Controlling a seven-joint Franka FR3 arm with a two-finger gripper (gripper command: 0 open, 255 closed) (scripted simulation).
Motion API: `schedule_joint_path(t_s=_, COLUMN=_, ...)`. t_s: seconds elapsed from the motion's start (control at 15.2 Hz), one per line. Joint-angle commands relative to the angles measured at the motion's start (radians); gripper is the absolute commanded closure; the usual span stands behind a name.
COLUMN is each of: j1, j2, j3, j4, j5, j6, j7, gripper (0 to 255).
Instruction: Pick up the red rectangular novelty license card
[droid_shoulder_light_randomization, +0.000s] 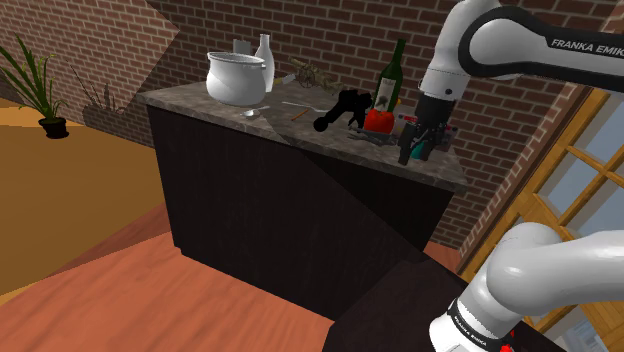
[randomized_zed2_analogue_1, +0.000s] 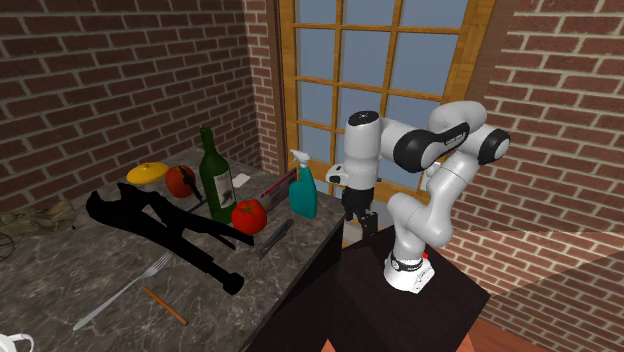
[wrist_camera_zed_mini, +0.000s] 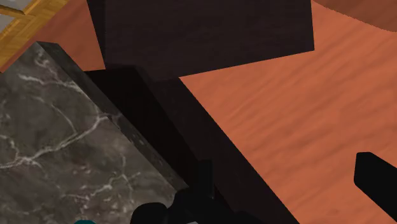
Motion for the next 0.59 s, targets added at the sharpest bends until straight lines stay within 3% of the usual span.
schedule_joint_path(t_s=0.0, j1=0.0, j2=0.0, j3=0.0, j4=0.0, j5=0.0, j6=0.0, j7=0.0, gripper=0)
schedule_joint_path(t_s=0.53, j1=0.003, j2=0.055, j3=-0.203, j4=0.103, j5=-0.146, j6=-0.009, j7=-0.34, gripper=0)
